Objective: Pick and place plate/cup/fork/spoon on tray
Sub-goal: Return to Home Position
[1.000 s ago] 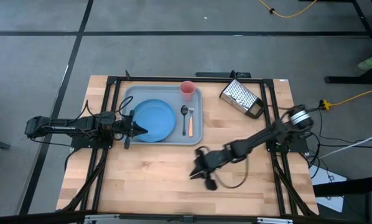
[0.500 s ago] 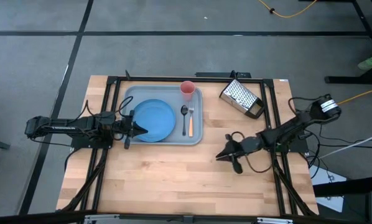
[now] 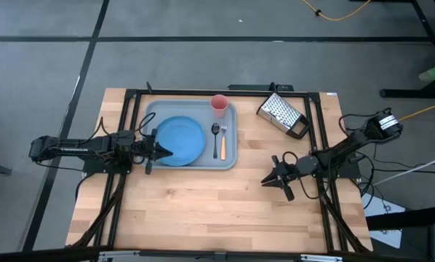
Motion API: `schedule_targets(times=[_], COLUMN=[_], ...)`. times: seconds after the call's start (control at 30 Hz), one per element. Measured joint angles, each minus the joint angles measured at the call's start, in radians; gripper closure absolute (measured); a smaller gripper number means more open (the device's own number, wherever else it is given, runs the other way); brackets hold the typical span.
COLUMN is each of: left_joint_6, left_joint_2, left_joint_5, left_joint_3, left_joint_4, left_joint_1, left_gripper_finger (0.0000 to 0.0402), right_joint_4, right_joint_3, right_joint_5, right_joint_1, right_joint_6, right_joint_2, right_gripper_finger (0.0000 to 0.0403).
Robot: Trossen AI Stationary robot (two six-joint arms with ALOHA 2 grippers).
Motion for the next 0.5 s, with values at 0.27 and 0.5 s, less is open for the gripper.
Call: schedule_targets(times=[0.27,0.5], left_joint_6=[0.0,0.0], left_joint_2=[0.0,0.0], left_joint_5=[0.0,0.0], left_joint_3=[0.0,0.0], left_joint_4=[0.002,0.002], left_joint_1=[0.0,0.0], left_gripper_finger=[0.0401,0.0401], right_joint_4=[-0.041,-0.149], right_joint_3=[-0.025,-0.025], right_joint_5=[-0.145,-0.203], right_joint_1=[-0.06,-0.122], right_joint_6=[-0.078,-0.171], right_joint_2=[-0.103,-0.267], right_gripper_finger=[0.0341,0.0341])
